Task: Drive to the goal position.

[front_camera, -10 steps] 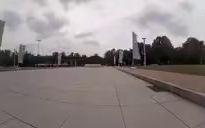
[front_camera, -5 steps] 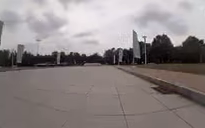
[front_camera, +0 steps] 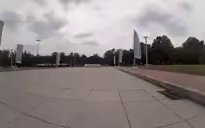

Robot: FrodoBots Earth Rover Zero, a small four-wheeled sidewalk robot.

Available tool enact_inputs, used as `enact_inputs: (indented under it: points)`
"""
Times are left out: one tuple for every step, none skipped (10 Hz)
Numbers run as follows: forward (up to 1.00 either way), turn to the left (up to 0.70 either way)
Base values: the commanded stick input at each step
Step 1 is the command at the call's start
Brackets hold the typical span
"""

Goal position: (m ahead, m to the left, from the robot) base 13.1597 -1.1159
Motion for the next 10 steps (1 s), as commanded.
enact_inputs:
  points:
    - [0.60,0.00]
    - [0.60,0.00]
    - [0.60,0.00]
    - [0.60,0.00]
    - [0.60,0.00]
    - [0.60,0.00]
    - [0.60,0.00]
    - [0.60,0.00]
    - [0.60,0.00]
    - [0.60,0.00]
